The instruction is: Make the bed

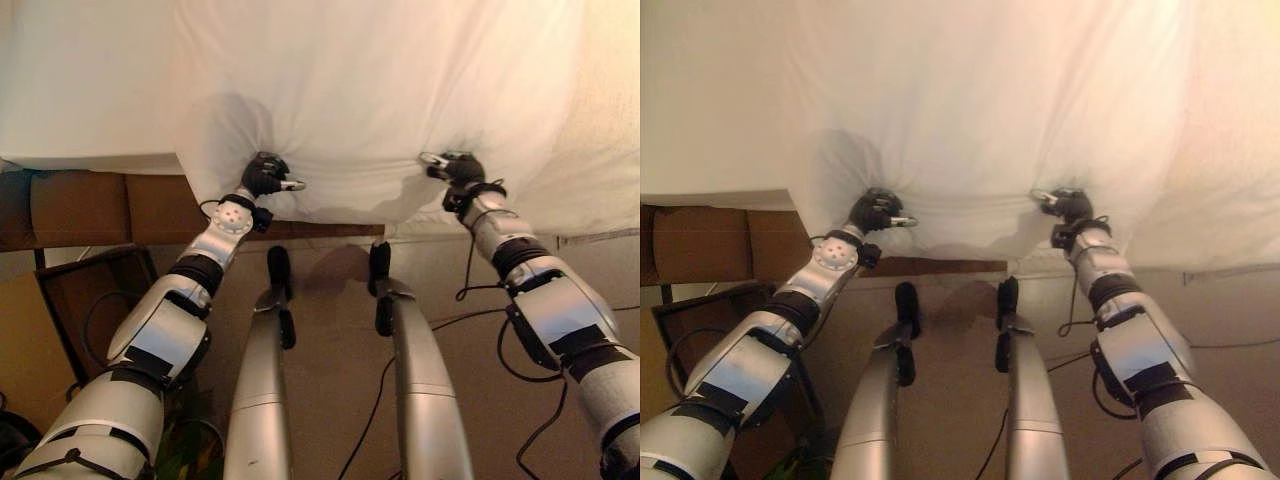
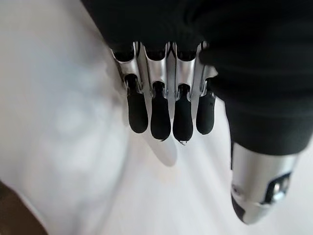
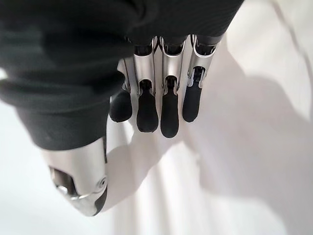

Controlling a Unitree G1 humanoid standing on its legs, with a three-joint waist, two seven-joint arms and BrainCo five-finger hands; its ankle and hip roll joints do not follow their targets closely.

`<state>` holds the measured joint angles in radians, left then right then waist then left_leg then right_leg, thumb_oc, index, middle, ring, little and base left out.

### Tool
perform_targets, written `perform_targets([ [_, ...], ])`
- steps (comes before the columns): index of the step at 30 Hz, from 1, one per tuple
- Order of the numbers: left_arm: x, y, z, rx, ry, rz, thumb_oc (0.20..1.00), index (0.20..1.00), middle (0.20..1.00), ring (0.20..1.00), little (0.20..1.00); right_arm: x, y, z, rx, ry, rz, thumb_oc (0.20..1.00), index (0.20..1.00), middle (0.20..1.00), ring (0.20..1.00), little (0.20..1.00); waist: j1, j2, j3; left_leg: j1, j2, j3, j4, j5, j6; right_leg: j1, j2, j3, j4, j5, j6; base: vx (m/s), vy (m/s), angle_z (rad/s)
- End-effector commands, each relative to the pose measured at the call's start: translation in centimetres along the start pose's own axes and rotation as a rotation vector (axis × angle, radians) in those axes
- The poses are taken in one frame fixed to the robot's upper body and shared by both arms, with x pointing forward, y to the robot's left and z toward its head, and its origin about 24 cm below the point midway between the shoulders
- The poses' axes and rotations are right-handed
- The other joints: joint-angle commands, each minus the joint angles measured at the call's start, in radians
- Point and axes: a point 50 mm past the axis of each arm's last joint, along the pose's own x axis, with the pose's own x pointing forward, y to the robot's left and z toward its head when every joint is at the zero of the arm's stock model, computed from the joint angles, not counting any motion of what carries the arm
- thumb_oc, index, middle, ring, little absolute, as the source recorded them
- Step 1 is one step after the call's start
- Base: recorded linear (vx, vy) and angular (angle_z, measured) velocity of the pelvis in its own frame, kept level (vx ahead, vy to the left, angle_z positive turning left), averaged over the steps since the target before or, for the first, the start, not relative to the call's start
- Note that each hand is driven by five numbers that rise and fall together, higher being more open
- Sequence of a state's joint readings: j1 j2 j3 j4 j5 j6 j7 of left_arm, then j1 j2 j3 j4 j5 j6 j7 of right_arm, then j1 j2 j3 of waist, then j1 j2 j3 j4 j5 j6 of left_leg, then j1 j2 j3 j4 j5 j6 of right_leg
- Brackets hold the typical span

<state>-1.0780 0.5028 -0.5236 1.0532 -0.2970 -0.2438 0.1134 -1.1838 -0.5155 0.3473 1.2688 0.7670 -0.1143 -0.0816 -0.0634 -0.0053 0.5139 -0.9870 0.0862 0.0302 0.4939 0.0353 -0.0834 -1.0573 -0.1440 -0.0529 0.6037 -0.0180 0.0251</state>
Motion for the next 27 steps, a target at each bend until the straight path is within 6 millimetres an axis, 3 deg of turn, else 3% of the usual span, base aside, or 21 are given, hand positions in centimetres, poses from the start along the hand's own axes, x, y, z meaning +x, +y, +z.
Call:
perform_targets([
  [1, -1.2, 6.2, -2.6, -0.037, 0.112, 0.287, 1.000, 1.000, 1.000, 1.000, 1.000, -0.3, -5.4, 1.8, -0.010, -0.069, -0.246, 1.000, 1.000, 1.000, 1.000, 1.000, 0.007, 0.013, -0.036, 0.059, 0.038, 0.025, -0.047, -0.003, -0.046, 0.092, -0.039, 0.024, -0.073, 0.003, 0.115, 0.01, -0.038, -0.02],
  [3, -2.2, 6.4, -4.7, -0.140, 0.181, 0.317, 1.000, 1.000, 1.000, 1.000, 1.000, -0.6, -6.4, 0.5, 0.001, -0.026, -0.289, 1.000, 1.000, 1.000, 1.000, 1.000, 0.007, 0.013, -0.027, 0.124, 0.033, 0.027, -0.090, 0.009, -0.053, 0.158, -0.035, 0.020, -0.116, 0.008, 0.119, 0.01, -0.023, -0.01],
  [4, -2.2, 6.4, -4.7, -0.141, 0.182, 0.317, 1.000, 1.000, 1.000, 1.000, 1.000, -0.6, -6.4, 0.5, 0.000, -0.026, -0.288, 1.000, 1.000, 1.000, 1.000, 1.000, 0.006, 0.013, -0.027, 0.126, 0.032, 0.028, -0.096, 0.015, -0.052, 0.160, -0.035, 0.019, -0.122, 0.014, 0.119, 0.04, -0.002, -0.01],
  [5, -3.0, 6.4, -6.3, -0.191, 0.239, 0.341, 1.000, 1.000, 1.000, 1.000, 1.000, -1.0, -7.0, -0.9, 0.000, 0.016, -0.306, 1.000, 1.000, 1.000, 1.000, 1.000, 0.006, 0.016, -0.033, 0.171, 0.026, 0.028, -0.131, 0.019, -0.048, 0.199, -0.032, 0.021, -0.153, 0.020, 0.121, 0.00, 0.000, 0.00],
  [7, -3.5, 6.0, -7.1, -0.199, 0.272, 0.346, 1.000, 1.000, 1.000, 1.000, 1.000, -1.3, -7.6, -2.3, -0.010, 0.055, -0.325, 1.000, 1.000, 1.000, 1.000, 1.000, 0.004, 0.016, -0.031, 0.219, 0.021, 0.030, -0.163, 0.028, -0.049, 0.248, -0.032, 0.017, -0.185, 0.030, 0.124, 0.06, 0.002, -0.04],
  [9, -5.1, 4.9, -9.8, -0.212, 0.380, 0.337, 1.000, 1.000, 1.000, 1.000, 1.000, -2.9, -8.6, -6.9, -0.048, 0.196, -0.344, 1.000, 1.000, 1.000, 1.000, 1.000, 0.003, 0.013, -0.047, 0.322, 0.013, 0.030, -0.230, 0.044, -0.049, 0.352, -0.030, 0.015, -0.248, 0.044, 0.129, 0.08, -0.002, 0.02],
  [10, -5.1, 4.9, -9.9, -0.211, 0.382, 0.336, 1.000, 1.000, 1.000, 1.000, 1.000, -2.9, -8.7, -7.0, -0.049, 0.198, -0.344, 1.000, 1.000, 1.000, 1.000, 1.000, 0.003, 0.012, -0.041, 0.338, 0.013, 0.031, -0.240, 0.048, -0.049, 0.367, -0.030, 0.014, -0.257, 0.047, 0.129, 0.05, -0.024, 0.06],
  [11, -5.8, 4.1, -10.8, -0.208, 0.415, 0.319, 1.000, 1.000, 1.000, 1.000, 1.000, -3.7, -9.2, -8.7, -0.112, 0.256, -0.335, 1.000, 1.000, 1.000, 1.000, 1.000, 0.006, 0.011, -0.052, 0.369, 0.010, 0.026, -0.261, 0.052, -0.048, 0.401, -0.030, 0.012, -0.282, 0.050, 0.130, 0.11, -0.022, 0.06],
  [12, -7.3, 2.5, -12.7, -0.200, 0.478, 0.273, 1.000, 1.000, 1.000, 1.000, 1.000, -5.4, -9.9, -12.1, -0.104, 0.358, -0.335, 1.000, 1.000, 1.000, 1.000, 1.000, 0.007, 0.013, -0.071, 0.458, 0.007, 0.025, -0.320, 0.064, -0.046, 0.489, -0.028, 0.003, -0.333, 0.061, 0.132, 0.14, -0.029, 0.05],
  [14, -8.8, 0.3, -14.4, -0.179, 0.546, 0.199, 1.000, 1.000, 1.000, 1.000, 1.000, -7.4, -10.1, -15.4, -0.103, 0.458, -0.318, 1.000, 1.000, 1.000, 1.000, 1.000, 0.008, 0.013, -0.088, 0.540, 0.007, 0.026, -0.384, 0.081, -0.046, 0.570, -0.025, -0.005, -0.386, 0.074, 0.135, 0.11, -0.003, 0.01],
  [15, -8.9, 0.3, -14.5, -0.178, 0.548, 0.198, 1.000, 1.000, 1.000, 1.000, 1.000, -7.4, -10.1, -15.5, -0.103, 0.460, -0.318, 1.000, 1.000, 1.000, 1.000, 1.000, 0.009, 0.013, -0.085, 0.549, 0.007, 0.026, -0.391, 0.084, -0.046, 0.579, -0.024, -0.006, -0.392, 0.076, 0.135, 0.08, 0.003, 0.04],
  [17, -12.1, -2.8, -17.2, -0.209, 0.663, 0.115, 1.000, 1.000, 1.000, 1.000, 1.000, -10.9, -10.8, -19.8, -0.090, 0.594, -0.306, 1.000, 1.000, 1.000, 1.000, 1.000, 0.016, 0.015, -0.137, 0.662, 0.008, 0.031, -0.488, 0.108, -0.044, 0.695, -0.022, -0.017, -0.479, 0.099, 0.142, 0.15, 0.015, 0.06],
  [20, -15.6, -6.1, -19.3, -0.249, 0.767, 0.012, 1.000, 1.000, 1.000, 1.000, 1.000, -14.2, -10.6, -23.3, -0.060, 0.701, -0.297, 1.000, 1.000, 1.000, 1.000, 1.000, 0.019, 0.022, -0.189, 0.749, 0.013, 0.035, -0.579, 0.135, -0.046, 0.776, -0.024, -0.021, -0.555, 0.123, 0.149, 0.11, 0.032, -0.04],
  [27, -24.8, -11.8, -22.6, -0.205, 1.043, -0.280, 1.000, 1.000, 1.000, 1.000, 1.000, -20.6, -8.3, -28.8, -0.041, 0.900, -0.229, 1.000, 1.000, 1.000, 1.000, 1.000, 0.005, 0.012, -0.314, 0.835, 0.031, 0.052, -0.581, 0.103, -0.048, 0.899, -0.034, -0.017, -0.655, 0.157, 0.165, 0.04, 0.018, 0.02],
])
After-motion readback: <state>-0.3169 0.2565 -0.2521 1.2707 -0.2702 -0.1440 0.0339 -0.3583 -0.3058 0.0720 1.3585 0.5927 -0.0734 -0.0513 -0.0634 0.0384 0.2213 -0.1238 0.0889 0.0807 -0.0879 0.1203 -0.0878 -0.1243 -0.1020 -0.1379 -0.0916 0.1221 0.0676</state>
